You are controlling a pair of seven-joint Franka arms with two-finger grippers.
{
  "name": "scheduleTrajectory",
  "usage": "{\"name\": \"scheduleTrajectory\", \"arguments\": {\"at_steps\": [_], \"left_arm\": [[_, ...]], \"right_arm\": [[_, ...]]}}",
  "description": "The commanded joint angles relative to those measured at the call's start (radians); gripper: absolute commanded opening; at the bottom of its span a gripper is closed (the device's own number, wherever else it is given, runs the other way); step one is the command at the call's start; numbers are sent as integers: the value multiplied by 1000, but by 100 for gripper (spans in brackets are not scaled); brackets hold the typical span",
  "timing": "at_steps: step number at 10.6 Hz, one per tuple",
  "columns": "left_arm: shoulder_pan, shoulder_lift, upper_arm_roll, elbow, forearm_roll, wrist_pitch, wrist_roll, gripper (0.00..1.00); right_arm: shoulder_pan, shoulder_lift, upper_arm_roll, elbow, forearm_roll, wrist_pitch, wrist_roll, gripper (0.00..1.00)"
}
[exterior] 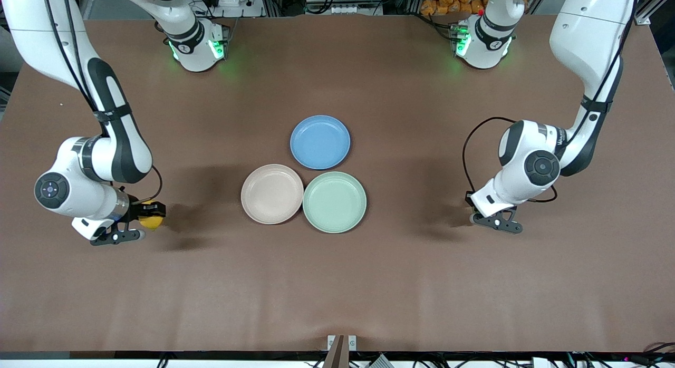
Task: Place lemon and lettuce in plates
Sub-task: 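Carry the lettuce onto the green plate while the right gripper places the lemon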
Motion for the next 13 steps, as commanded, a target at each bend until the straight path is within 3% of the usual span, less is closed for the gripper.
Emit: {"name": "scheduleTrajectory", "arguments": {"at_steps": [1, 5, 7, 11, 13], "left_arm": [[9, -16, -62, 17, 8, 0, -114, 0], [-5, -21, -238, 59, -60, -8, -378, 0], [-22, -13, -307, 62, -58, -8, -511, 0], [-124, 24, -310, 163, -58, -8, -745, 0], [-155, 25, -310, 215, -58, -8, -840, 0]], "right_arm": [[51, -2, 1, 47, 13, -57, 54, 21], [161, -22, 12, 47, 20, -74, 54, 21], [221, -33, 15, 47, 75, -103, 52, 21], [272, -37, 113, 49, 86, -177, 55, 21], [313, -31, 124, 50, 86, -174, 58, 21]]}}
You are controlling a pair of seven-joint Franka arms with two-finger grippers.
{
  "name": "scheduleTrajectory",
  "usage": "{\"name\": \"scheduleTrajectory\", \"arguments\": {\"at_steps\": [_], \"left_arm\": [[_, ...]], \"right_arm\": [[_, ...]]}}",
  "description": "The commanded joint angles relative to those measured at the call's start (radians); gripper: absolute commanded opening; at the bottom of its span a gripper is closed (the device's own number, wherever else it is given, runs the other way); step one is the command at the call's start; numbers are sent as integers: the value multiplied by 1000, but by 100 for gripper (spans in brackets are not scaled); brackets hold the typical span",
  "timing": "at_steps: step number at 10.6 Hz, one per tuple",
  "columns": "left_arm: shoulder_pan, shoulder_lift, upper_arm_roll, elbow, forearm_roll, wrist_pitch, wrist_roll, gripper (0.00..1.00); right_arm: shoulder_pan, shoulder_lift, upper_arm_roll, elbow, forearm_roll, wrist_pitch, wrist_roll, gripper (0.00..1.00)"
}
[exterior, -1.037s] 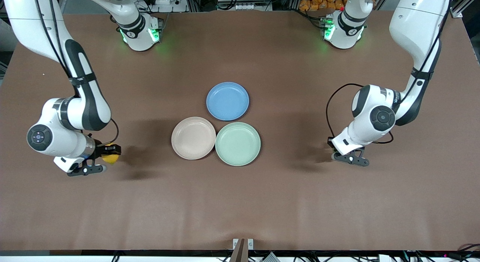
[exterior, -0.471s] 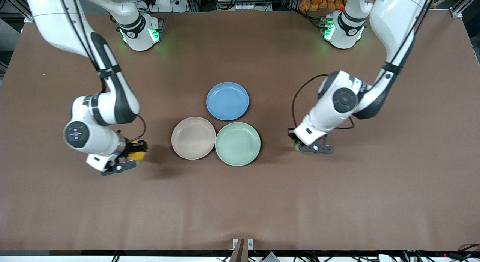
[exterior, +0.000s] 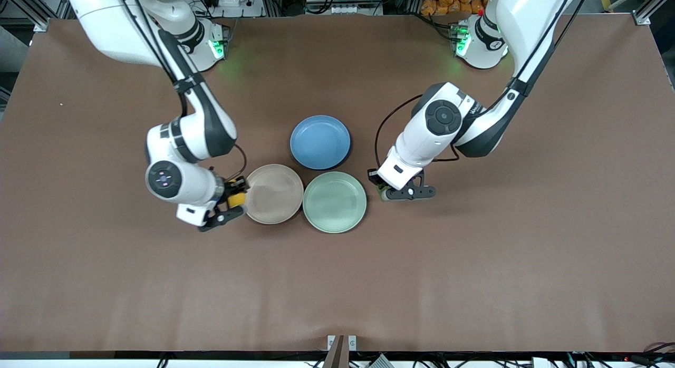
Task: Place lemon and lettuce in plates
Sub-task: 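Carry the lettuce onto the green plate while the right gripper places the lemon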
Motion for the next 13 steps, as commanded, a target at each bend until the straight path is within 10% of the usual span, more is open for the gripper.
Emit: {"name": "scheduleTrajectory", "arguments": {"at_steps": [1, 8, 9, 11, 12, 13], "left_arm": [[-48, 28, 1, 83, -21, -5, -125, 0], [-145, 80, 13, 193, -13, 32, -320, 0], [-147, 80, 13, 195, -13, 34, -322, 0], [-156, 89, 20, 195, -10, 62, -346, 0], [-171, 95, 22, 195, -8, 66, -354, 17], [-188, 96, 42, 192, 22, 66, -360, 87]], "right_arm": [[54, -9, 10, -6, 13, -6, 9, 21], [78, 116, 8, 14, 69, 108, 15, 23], [78, 125, 8, 14, 80, 111, 15, 32], [75, 126, 8, 15, 85, 119, 15, 100], [65, 125, 10, 27, 86, 113, 17, 100], [64, 119, 8, 38, 86, 108, 24, 100]]}}
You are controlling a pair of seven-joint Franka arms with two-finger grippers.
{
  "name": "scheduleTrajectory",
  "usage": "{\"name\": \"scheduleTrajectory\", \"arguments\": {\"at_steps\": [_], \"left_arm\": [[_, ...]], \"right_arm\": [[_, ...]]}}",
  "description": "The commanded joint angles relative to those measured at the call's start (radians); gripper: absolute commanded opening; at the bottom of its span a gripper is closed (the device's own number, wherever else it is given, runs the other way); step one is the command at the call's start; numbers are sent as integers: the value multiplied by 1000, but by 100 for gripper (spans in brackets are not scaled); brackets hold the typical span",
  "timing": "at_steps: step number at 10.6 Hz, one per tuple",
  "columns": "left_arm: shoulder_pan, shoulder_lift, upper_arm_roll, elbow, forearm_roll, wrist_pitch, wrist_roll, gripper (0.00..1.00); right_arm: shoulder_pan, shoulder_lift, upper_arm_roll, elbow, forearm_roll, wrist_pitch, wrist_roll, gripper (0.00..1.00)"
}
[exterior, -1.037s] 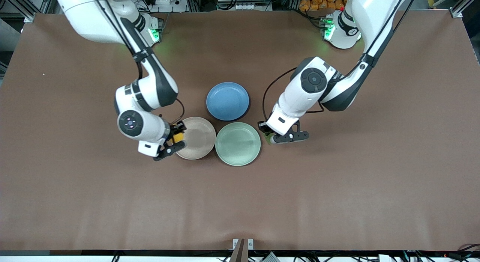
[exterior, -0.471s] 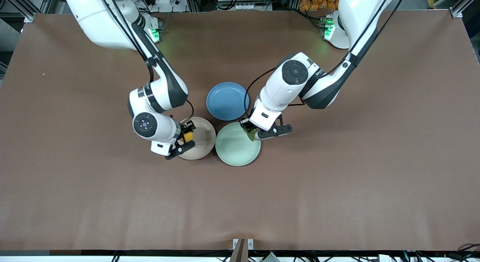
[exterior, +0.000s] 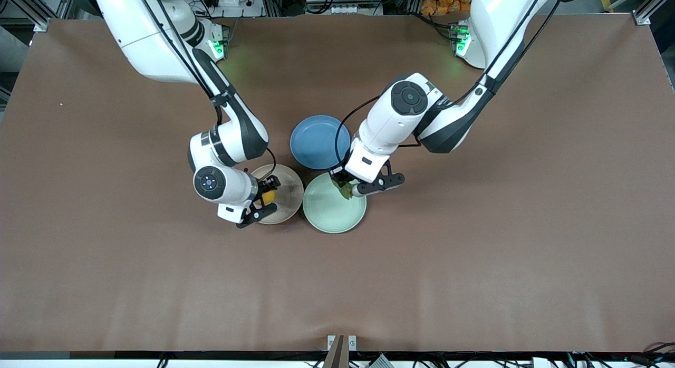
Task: Place lemon and lettuce in plates
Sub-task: 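Carry the lettuce onto the green plate while the right gripper places the lemon, then open the left gripper over the green plate while the right gripper withdraws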
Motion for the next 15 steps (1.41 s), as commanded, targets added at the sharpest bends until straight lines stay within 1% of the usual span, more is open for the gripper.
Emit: {"name": "scheduleTrajectory", "arguments": {"at_steps": [1, 2, 4, 5, 7, 9, 10, 11, 12, 14, 15], "left_arm": [[-75, 18, 62, 18, 88, 16, -47, 100], [-84, 19, 69, 18, 104, 16, -85, 100], [-83, 21, 74, 15, 109, 16, -89, 100], [-81, 18, 88, 9, 121, 8, -86, 100], [-71, 20, 99, 4, 150, -22, -75, 100], [-60, 13, 134, 6, 153, -68, 0, 100], [-42, 6, 145, 9, 153, -99, 40, 100], [-23, 1, 146, 14, 152, -113, 58, 100], [13, 1, 146, 18, 153, -113, 74, 100], [81, -7, 145, 18, 146, -113, 123, 100], [96, -16, 145, 14, 141, -117, 140, 100]], "right_arm": [[-12, -9, -2, 46, 24, -25, 26, 100], [-35, -12, -2, 80, 24, -83, 26, 100], [-80, -12, -2, 191, 24, -261, 26, 100], [-108, -12, -2, 230, 24, -313, 26, 100], [-177, -26, -3, 256, 21, -328, 17, 100], [-237, -45, -5, 284, 21, -349, 16, 100], [-274, -48, -6, 295, 21, -385, 16, 100], [-327, -55, 0, 313, 21, -398, 15, 100], [-354, -75, -2, 315, 16, -406, 13, 100], [-386, -111, -21, 316, -19, -409, 15, 100], [-404, -127, -25, 316, -68, -407, 15, 100]]}}
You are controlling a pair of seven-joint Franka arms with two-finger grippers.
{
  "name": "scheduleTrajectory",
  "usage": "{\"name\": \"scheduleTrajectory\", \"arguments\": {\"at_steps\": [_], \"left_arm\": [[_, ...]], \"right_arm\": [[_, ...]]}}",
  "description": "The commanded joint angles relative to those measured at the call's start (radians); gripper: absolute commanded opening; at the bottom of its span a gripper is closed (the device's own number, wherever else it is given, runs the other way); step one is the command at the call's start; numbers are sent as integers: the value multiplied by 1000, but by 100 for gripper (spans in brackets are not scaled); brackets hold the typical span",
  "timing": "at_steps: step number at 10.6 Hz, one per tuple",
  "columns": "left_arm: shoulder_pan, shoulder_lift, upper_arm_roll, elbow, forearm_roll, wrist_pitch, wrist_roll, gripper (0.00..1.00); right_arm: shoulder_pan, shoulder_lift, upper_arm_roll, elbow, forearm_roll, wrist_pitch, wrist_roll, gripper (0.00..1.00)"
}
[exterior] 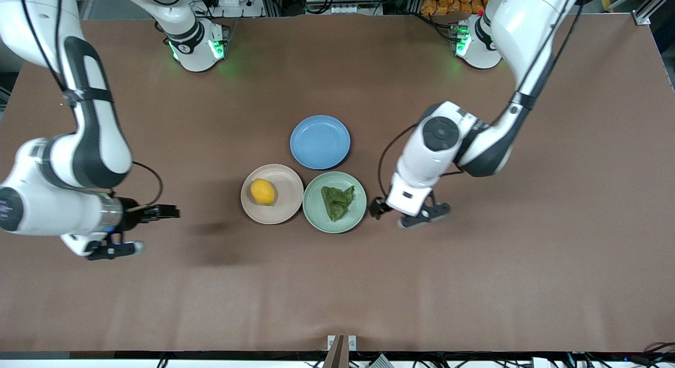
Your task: Place lemon and lettuce in plates
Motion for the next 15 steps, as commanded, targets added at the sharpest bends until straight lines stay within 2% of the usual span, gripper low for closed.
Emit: {"name": "scheduleTrajectory", "arguments": {"at_steps": [1, 3, 6, 8, 10, 11, 12, 15], "left_arm": [[72, -36, -9, -6, 12, -40, 55, 100], [98, -39, -13, -7, 12, -47, 72, 100], [164, -45, -18, -18, 10, -130, 189, 100], [171, -75, -9, -71, -40, -146, 290, 100], [196, -141, 1, -163, -71, -146, 411, 100], [191, -187, 19, -220, -83, -146, 489, 100], [156, -223, 72, -269, -103, -146, 557, 100], [128, -305, 140, -352, -187, -146, 730, 100]], "right_arm": [[-68, -57, 1, -8, -101, -16, -6, 100], [-96, -102, -2, -9, -118, -16, -27, 100], [-130, -185, -5, -9, -122, -108, -21, 100], [-129, -250, -10, -9, -144, -131, 1, 100], [-126, -313, -5, -8, -142, -201, 109, 100], [-123, -346, -2, -8, -144, -253, 112, 100], [-119, -368, -1, -9, -144, -278, 117, 100], [-116, -397, -1, -9, -144, -347, 131, 100]]}}
